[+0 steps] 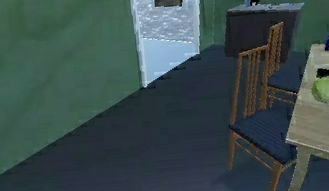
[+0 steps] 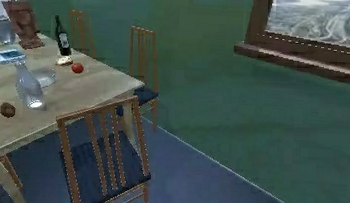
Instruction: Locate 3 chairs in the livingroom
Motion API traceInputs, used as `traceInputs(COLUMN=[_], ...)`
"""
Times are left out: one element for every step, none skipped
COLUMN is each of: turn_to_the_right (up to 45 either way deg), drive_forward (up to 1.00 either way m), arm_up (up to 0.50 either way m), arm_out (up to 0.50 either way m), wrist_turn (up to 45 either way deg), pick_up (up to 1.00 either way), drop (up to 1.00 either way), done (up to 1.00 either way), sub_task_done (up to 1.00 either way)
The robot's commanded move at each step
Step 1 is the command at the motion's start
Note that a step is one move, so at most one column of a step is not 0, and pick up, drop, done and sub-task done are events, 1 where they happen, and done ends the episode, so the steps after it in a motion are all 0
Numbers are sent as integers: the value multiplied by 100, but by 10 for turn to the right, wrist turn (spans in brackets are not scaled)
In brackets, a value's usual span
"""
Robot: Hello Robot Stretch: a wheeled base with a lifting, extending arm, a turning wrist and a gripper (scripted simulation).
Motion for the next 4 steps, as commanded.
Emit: traceInputs(turn_to_the_right=[0,-60,0,150], drive_forward=[100,0,40,0], arm_up=[0,0,0,0], arm_out=[0,0,0,0], wrist_turn=[0,0,0,0], pick_up=[0,0,0,0], drop=[0,0,0,0], done=[0,0,0,0], sub_task_done=[0,0,0,0])
